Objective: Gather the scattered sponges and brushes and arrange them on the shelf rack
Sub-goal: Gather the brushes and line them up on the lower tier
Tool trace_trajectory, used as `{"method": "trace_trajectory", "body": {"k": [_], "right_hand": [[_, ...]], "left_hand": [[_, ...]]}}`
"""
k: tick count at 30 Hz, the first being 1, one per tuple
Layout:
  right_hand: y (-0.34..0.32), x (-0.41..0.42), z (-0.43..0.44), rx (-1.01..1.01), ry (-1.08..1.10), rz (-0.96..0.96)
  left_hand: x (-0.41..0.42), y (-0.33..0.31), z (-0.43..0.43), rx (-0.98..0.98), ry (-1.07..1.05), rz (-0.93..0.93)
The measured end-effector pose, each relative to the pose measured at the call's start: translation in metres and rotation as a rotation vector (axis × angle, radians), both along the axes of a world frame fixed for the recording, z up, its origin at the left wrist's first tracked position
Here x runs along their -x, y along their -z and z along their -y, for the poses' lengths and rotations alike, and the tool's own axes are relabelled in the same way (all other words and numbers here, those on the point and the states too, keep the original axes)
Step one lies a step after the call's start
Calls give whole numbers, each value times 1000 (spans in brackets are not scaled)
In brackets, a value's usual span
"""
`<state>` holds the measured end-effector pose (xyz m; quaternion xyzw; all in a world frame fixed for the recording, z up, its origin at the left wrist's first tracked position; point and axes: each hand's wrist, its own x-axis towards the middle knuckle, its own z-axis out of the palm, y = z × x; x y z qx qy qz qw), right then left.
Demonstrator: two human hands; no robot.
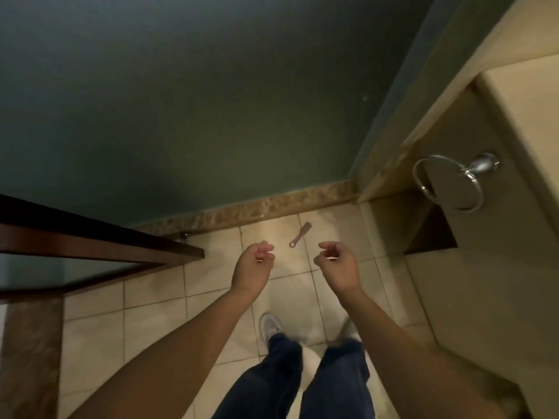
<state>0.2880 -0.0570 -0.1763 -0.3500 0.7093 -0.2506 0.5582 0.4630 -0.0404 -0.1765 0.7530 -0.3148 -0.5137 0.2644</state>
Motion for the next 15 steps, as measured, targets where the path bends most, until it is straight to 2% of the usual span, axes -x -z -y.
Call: {"method": "trace_trajectory", "body": {"k": [6, 15], "right_hand": [[110, -22, 34, -64, 5, -16], [333, -60, 59, -195, -122, -76]], "left_hand": [[-21, 116, 20, -99, -3, 5], [-52, 341, 35, -192, 3, 75]]}}
